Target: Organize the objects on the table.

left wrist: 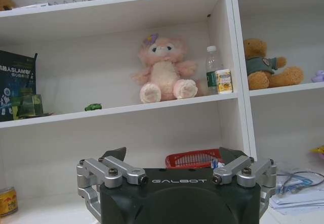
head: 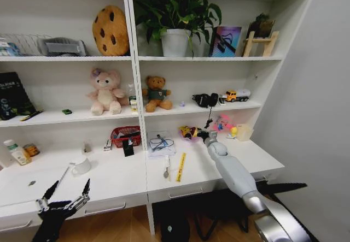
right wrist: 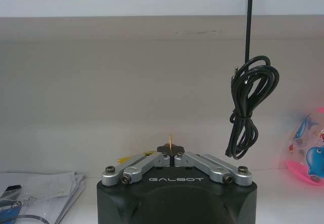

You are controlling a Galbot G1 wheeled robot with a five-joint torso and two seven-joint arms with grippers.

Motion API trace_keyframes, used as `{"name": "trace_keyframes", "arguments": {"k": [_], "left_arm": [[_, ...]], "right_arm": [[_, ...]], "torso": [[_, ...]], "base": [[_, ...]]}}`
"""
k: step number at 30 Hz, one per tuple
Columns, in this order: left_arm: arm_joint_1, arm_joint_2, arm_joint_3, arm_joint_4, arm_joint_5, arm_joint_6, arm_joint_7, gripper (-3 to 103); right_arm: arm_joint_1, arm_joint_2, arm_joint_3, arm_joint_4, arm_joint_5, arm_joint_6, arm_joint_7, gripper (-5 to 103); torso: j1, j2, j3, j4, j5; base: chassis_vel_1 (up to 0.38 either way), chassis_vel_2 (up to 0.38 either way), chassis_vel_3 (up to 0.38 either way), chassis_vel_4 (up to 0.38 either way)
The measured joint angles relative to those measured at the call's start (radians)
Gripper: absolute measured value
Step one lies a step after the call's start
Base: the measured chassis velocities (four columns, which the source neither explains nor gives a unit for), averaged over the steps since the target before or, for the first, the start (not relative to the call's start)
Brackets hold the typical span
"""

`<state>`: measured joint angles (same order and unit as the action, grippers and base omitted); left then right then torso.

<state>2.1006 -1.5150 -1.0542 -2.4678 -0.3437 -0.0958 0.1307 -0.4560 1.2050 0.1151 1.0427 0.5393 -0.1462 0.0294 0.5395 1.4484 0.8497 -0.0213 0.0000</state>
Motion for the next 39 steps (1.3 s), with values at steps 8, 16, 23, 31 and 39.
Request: {"name": "trace_keyframes", "arguments": {"k": [8, 16, 23, 31, 39], "left_arm": [[0.0, 0.0, 0.0, 0.0, 0.0, 0.0, 0.0, 100], [0.0, 0.0, 0.0, 0.0, 0.0, 0.0, 0.0, 100], [0.0, 0.0, 0.0, 0.0, 0.0, 0.0, 0.0, 100], [0.0, 0.0, 0.0, 0.0, 0.0, 0.0, 0.0, 100], [0.0, 0.0, 0.0, 0.0, 0.0, 0.0, 0.0, 100]], "right_arm": [[-0.002, -0.004, -0.001, 0.002, 0.001, 0.0, 0.001, 0], [0.004, -0.004, -0.004, -0.003, 0.003, 0.0, -0.003, 0], [-0.002, -0.009, -0.005, 0.002, 0.003, 0.001, -0.021, 0], [-0.01, -0.018, -0.004, 0.002, 0.008, 0.008, -0.033, 0], [0.0, -0.019, -0.01, -0.007, 0.011, 0.009, -0.042, 0]], "torso": [[0.0, 0.0, 0.0, -0.0001, 0.0], [0.0, 0.0, 0.0, 0.0, -0.0001], [0.0, 0.0, 0.0, 0.0001, 0.0], [0.0, 0.0, 0.0, -0.0003, 0.0], [0.0, 0.0, 0.0, 0.0, -0.0001]], "base": [[0.0, 0.0, 0.0, 0.0], [0.0, 0.0, 0.0, 0.0], [-0.058, 0.066, 0.06, -0.058], [-0.033, 0.03, 0.021, -0.025], [-0.032, 0.022, 0.05, -0.03]]}}
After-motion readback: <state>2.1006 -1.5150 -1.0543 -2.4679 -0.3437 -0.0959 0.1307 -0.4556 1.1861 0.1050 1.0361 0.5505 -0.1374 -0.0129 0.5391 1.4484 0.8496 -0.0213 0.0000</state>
